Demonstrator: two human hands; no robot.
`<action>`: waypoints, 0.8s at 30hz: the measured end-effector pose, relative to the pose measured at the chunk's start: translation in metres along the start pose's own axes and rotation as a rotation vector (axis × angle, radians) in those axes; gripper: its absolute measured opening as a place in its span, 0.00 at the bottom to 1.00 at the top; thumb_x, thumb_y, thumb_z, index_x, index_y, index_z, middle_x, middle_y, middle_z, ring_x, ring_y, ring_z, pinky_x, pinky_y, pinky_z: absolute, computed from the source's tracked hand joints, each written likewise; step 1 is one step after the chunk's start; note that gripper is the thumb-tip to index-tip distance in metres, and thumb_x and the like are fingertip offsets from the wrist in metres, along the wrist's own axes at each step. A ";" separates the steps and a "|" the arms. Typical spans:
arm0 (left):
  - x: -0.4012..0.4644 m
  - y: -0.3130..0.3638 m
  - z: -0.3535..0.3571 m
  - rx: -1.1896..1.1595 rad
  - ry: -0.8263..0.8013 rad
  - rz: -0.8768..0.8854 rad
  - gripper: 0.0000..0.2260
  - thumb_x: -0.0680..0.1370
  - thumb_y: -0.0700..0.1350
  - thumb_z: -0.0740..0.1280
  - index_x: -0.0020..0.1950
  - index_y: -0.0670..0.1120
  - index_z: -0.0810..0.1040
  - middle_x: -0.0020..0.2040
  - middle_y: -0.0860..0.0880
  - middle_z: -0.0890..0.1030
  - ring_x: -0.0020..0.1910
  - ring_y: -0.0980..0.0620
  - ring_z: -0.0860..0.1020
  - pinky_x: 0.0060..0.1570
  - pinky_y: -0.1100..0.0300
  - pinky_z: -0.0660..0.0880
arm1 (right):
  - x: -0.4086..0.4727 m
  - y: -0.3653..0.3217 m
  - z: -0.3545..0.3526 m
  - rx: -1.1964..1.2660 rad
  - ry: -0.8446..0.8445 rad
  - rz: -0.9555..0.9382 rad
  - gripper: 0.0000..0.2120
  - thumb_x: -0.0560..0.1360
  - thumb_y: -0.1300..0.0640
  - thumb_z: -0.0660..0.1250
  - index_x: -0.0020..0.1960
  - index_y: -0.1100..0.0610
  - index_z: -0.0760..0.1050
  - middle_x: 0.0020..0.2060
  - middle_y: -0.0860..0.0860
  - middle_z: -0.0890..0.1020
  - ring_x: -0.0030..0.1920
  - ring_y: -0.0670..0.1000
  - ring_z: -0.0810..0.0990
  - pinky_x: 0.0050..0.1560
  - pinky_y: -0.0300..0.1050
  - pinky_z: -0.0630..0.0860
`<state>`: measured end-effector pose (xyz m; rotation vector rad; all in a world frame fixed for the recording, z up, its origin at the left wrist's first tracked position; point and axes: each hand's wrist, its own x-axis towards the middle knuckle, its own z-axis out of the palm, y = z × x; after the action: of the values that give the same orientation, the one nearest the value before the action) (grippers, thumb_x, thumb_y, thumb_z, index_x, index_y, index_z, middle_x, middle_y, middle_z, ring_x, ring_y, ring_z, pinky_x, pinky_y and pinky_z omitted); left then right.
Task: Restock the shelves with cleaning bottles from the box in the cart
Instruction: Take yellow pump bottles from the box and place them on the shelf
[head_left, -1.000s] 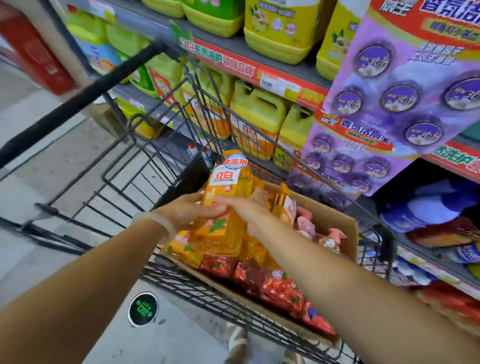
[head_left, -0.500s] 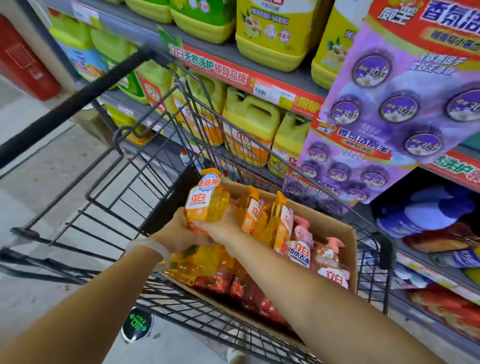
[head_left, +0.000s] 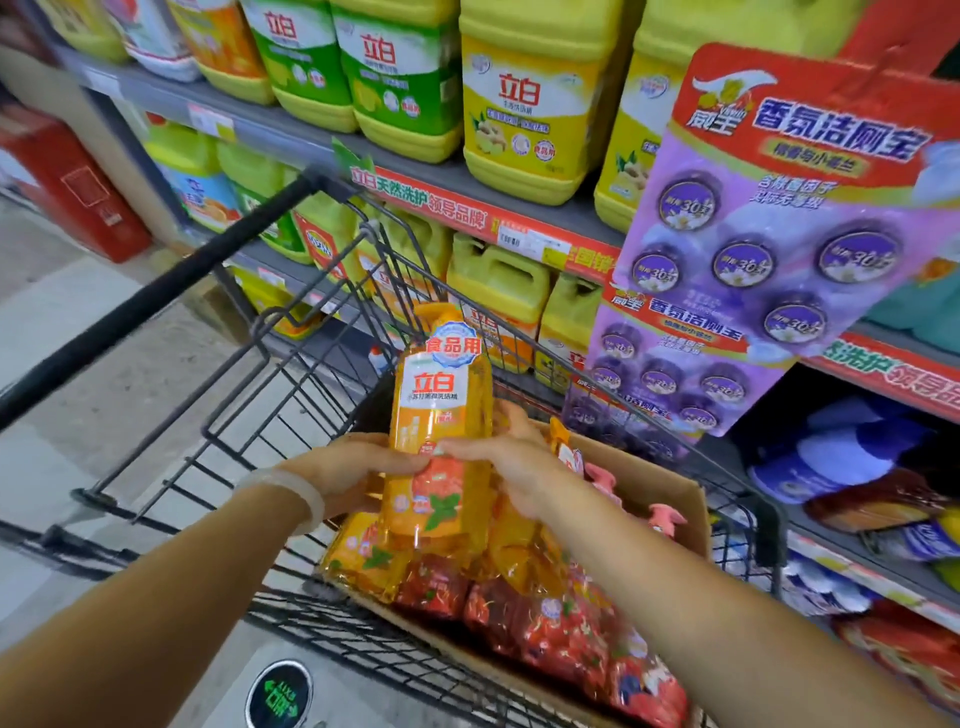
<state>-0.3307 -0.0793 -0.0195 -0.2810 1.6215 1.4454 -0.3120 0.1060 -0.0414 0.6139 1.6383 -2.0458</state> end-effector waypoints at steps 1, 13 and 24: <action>-0.001 0.006 0.006 0.024 -0.018 0.027 0.46 0.46 0.54 0.84 0.62 0.44 0.77 0.56 0.43 0.83 0.54 0.44 0.82 0.51 0.51 0.78 | -0.006 -0.006 -0.006 -0.010 0.003 -0.030 0.35 0.60 0.65 0.79 0.62 0.53 0.65 0.55 0.53 0.81 0.53 0.56 0.81 0.54 0.56 0.78; -0.026 0.071 0.174 0.236 -0.146 0.358 0.38 0.45 0.51 0.84 0.53 0.46 0.82 0.50 0.45 0.85 0.47 0.47 0.84 0.45 0.54 0.79 | -0.150 -0.057 -0.146 -0.067 0.037 -0.345 0.22 0.70 0.70 0.70 0.60 0.57 0.69 0.49 0.51 0.82 0.43 0.46 0.82 0.40 0.38 0.81; -0.107 0.092 0.467 0.407 -0.305 0.652 0.23 0.61 0.44 0.76 0.55 0.46 0.81 0.51 0.47 0.85 0.50 0.49 0.83 0.49 0.57 0.79 | -0.402 -0.062 -0.342 -0.122 0.308 -0.578 0.26 0.70 0.65 0.71 0.65 0.53 0.68 0.57 0.51 0.81 0.54 0.53 0.82 0.51 0.51 0.80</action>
<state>-0.1156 0.3154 0.1709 0.7277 1.7767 1.4715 -0.0042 0.4797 0.1788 0.4641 2.3183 -2.2925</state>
